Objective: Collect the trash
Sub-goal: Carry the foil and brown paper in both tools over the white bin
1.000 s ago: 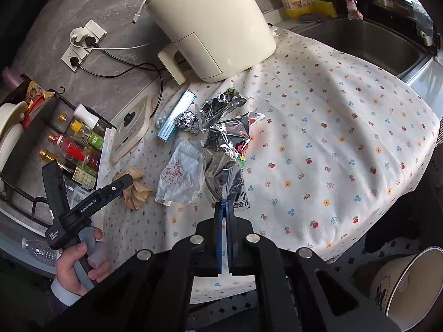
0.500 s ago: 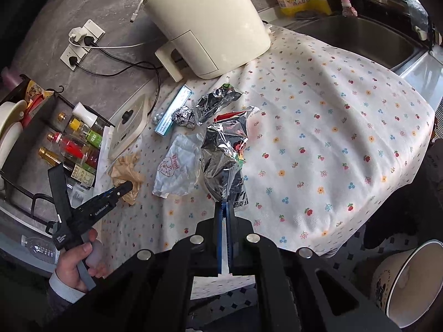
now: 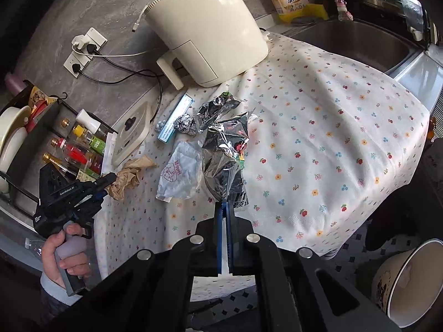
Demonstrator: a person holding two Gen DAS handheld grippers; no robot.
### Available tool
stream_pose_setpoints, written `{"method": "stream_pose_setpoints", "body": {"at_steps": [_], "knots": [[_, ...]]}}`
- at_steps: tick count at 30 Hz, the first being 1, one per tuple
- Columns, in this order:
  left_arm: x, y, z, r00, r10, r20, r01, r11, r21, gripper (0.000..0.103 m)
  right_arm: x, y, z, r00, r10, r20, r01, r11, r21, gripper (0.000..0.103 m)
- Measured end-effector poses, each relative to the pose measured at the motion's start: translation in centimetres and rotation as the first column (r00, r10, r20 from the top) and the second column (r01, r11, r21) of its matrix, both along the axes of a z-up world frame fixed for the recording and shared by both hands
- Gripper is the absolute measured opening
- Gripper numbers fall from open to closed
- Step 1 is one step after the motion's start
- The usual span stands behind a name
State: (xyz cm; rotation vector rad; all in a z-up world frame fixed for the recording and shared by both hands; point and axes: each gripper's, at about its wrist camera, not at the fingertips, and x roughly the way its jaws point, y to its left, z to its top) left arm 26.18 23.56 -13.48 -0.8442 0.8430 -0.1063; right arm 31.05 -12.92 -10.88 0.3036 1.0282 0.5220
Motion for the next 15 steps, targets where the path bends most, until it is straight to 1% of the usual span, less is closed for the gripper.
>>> {"method": "stream_pose_setpoints", "body": {"at_steps": [2, 8, 15], "knots": [[0.3, -0.8, 0.5, 1.0, -0.019, 0.007, 0.019, 1.0, -0.001, 0.016, -0.2, -0.5, 0.3, 1.0, -0.009, 0.005, 0.009, 1.0, 0.005, 0.004], [1.4, -4.6, 2.0, 0.997, -0.071, 0.027, 0.07, 0.997, 0.042, 0.016, -1.1, -3.3, 1.1, 0.999, -0.039, 0.019, 0.039, 0.999, 0.017, 0.003], [2.9, -10.9, 2.5, 0.988, -0.153, 0.024, 0.151, 0.986, 0.072, 0.016, -2.2, -9.0, 1.4, 0.994, -0.109, 0.018, 0.108, 0.994, 0.023, 0.003]]}}
